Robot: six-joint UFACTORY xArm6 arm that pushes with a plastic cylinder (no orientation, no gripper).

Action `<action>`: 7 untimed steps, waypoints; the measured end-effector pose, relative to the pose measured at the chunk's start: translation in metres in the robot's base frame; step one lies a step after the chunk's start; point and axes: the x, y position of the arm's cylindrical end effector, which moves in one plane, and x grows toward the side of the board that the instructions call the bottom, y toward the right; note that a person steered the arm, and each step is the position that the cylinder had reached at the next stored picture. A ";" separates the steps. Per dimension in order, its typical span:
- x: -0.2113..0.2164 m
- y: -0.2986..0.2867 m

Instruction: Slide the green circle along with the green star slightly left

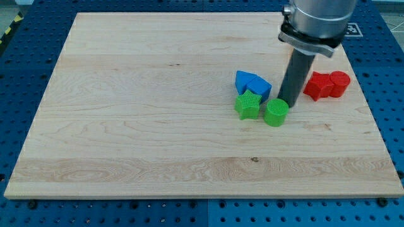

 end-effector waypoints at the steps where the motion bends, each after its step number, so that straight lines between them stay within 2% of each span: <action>1: 0.023 0.012; 3: 0.052 0.012; 7: 0.041 -0.004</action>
